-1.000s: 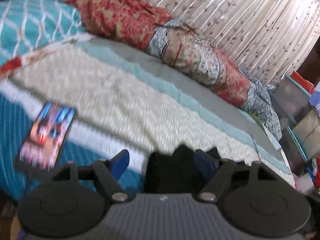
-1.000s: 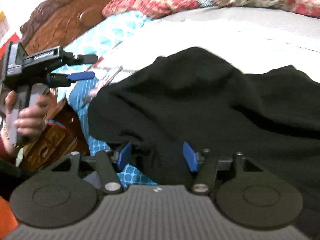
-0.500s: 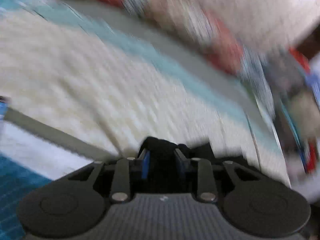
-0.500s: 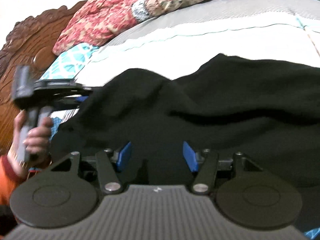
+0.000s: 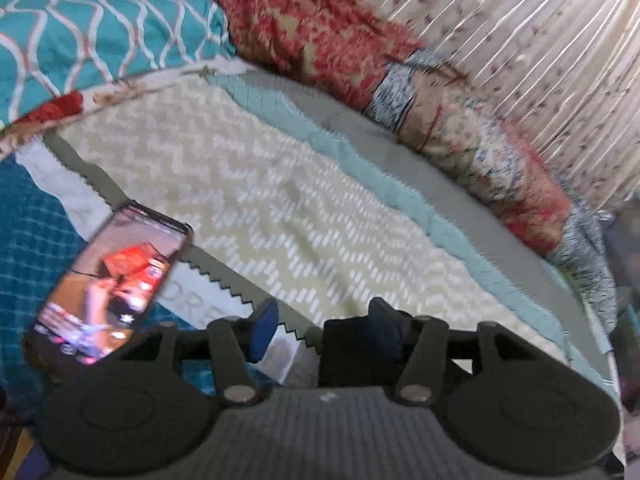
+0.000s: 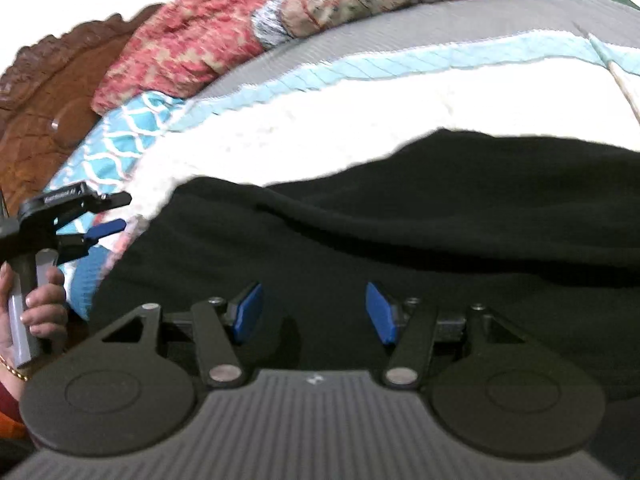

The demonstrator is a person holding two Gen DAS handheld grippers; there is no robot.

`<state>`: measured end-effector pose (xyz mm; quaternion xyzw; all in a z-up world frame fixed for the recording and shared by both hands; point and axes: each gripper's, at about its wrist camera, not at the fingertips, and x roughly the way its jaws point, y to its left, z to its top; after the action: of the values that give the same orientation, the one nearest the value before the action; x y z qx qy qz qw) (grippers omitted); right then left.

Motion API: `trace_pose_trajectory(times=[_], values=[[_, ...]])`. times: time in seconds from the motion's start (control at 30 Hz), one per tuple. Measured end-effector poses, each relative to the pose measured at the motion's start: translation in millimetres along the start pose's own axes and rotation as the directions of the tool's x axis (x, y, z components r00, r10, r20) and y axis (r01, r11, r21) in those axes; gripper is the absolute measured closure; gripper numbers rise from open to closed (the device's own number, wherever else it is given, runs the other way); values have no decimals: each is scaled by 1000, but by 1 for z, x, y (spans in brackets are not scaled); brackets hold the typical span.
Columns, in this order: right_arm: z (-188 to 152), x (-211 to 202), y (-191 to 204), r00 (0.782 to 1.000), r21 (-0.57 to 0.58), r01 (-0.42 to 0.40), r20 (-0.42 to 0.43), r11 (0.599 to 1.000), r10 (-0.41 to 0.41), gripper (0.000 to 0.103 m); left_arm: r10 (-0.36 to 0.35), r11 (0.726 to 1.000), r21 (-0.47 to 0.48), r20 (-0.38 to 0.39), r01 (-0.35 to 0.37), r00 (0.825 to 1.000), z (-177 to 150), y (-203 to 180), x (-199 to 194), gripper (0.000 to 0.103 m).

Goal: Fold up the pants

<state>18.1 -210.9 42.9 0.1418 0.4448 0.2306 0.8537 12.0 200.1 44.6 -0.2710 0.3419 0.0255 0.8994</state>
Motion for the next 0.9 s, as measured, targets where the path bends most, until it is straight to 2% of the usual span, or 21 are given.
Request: trace_pose_trajectory(times=[0.07, 0.13, 0.2, 0.27, 0.3, 0.33, 0.37, 0.4, 0.43, 0.47, 0.57, 0.63, 0.7, 0.73, 0.77, 0.8, 0.83, 0.87, 0.9], values=[[4, 3, 13, 999, -25, -46, 8, 999, 47, 43, -18, 1000, -7, -21, 18, 1000, -2, 7, -9, 43], [6, 8, 30, 995, -67, -103, 3, 992, 103, 43, -51, 998, -44, -77, 48, 996, -11, 18, -13, 36], [4, 14, 48, 989, -120, -149, -13, 982, 149, 43, -101, 988, -131, -156, 80, 983, -25, 30, -9, 16], [2, 23, 62, 983, -167, -185, -36, 969, 181, 43, -165, 971, -205, -223, 119, 961, -42, 38, 1, 15], [-2, 25, 68, 979, -182, -201, -51, 963, 195, 43, -189, 964, -231, -248, 132, 950, -52, 39, 7, 16], [-3, 32, 74, 976, -190, -217, -70, 958, 207, 43, -197, 960, -244, -247, 135, 949, -60, 38, 10, 17], [-6, 39, 79, 972, -194, -231, -92, 953, 217, 43, -189, 962, -237, -231, 133, 954, -66, 35, 10, 24], [-9, 47, 83, 967, -203, -244, -121, 948, 223, 43, -189, 967, -212, -220, 142, 957, -69, 29, 10, 41], [-16, 52, 87, 966, -213, -242, -146, 947, 214, 44, -202, 968, -190, -219, 161, 955, -71, 23, 12, 52], [-21, 59, 90, 967, -224, -226, -172, 948, 190, 44, -217, 968, -179, -227, 178, 949, -73, 19, 15, 58], [-29, 80, 92, 970, -238, -164, -215, 957, 113, 43, -199, 972, -173, -246, 159, 949, -78, 13, 25, 57], [-29, 75, 95, 974, -244, -155, -200, 957, 107, 43, -210, 970, -176, -239, 170, 948, -78, 13, 23, 48], [-30, 71, 98, 978, -273, -149, -186, 951, 100, 38, -271, 954, -198, -246, 225, 931, -77, 15, 25, 22], [-31, 71, 99, 979, -286, -141, -184, 948, 90, 37, -293, 948, -202, -250, 246, 923, -77, 15, 27, 16], [-33, 73, 97, 979, -291, -135, -187, 947, 82, 37, -309, 945, -190, -259, 266, 915, -78, 11, 31, 2], [-35, 75, 96, 979, -289, -132, -190, 948, 78, 37, -327, 943, -161, -269, 292, 906, -80, 4, 37, 1], [-35, 77, 95, 979, -285, -129, -190, 950, 76, 37, -305, 952, -121, -283, 281, 909, -83, -5, 42, 1], [-35, 78, 95, 979, -278, -126, -189, 952, 74, 36, -266, 964, -83, -294, 253, 918, -85, -13, 47, 8], [-35, 80, 94, 979, -269, -124, -188, 955, 74, 36, -226, 973, -35, -297, 226, 928, -87, -23, 48, 40]])
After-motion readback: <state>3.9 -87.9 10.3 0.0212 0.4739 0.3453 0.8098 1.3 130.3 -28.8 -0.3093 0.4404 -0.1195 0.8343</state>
